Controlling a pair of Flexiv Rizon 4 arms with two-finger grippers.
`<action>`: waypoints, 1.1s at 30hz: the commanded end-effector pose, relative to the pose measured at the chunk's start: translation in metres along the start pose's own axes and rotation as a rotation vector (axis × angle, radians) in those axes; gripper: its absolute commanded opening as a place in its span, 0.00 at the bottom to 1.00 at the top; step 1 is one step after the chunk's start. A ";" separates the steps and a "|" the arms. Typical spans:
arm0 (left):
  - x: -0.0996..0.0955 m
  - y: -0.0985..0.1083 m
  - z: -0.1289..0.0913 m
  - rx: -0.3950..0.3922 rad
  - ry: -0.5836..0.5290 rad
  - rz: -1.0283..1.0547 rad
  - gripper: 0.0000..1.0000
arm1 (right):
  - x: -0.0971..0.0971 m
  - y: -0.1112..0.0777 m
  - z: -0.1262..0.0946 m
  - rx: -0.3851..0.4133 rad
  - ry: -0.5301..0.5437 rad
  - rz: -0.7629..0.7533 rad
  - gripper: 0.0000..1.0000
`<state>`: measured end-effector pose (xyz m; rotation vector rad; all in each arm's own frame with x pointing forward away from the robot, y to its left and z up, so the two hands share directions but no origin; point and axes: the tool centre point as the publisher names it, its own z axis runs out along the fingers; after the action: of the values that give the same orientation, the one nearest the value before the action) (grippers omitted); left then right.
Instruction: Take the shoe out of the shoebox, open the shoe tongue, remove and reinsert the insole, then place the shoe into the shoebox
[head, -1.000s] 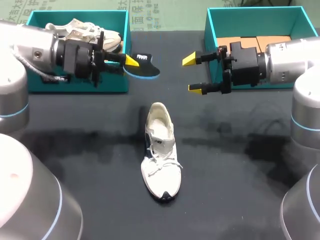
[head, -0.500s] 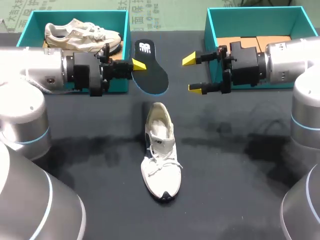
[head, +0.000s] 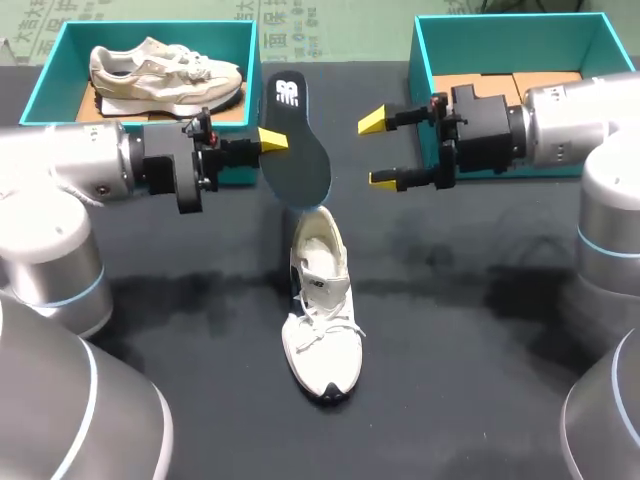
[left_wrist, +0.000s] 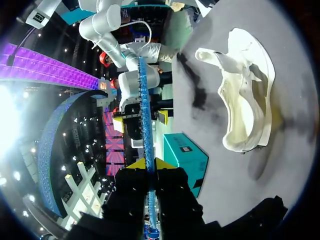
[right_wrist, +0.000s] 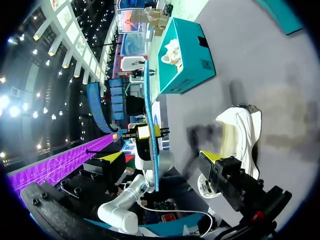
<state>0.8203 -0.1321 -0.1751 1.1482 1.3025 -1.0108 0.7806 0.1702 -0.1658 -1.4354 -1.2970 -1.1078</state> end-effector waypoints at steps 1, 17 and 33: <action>0.000 -0.004 0.001 0.001 0.008 0.016 0.00 | -0.005 0.007 0.026 0.038 -0.008 0.001 1.00; 0.003 0.004 0.027 0.004 0.044 0.028 0.00 | -0.007 -0.006 0.053 0.039 0.004 -0.137 0.66; 0.009 0.004 0.032 0.026 0.050 0.057 0.00 | -0.002 -0.008 0.063 0.052 0.015 -0.183 0.44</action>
<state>0.8284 -0.1627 -0.1838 1.2269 1.3034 -0.9602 0.7738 0.2271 -0.1795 -1.2892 -1.4568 -1.1958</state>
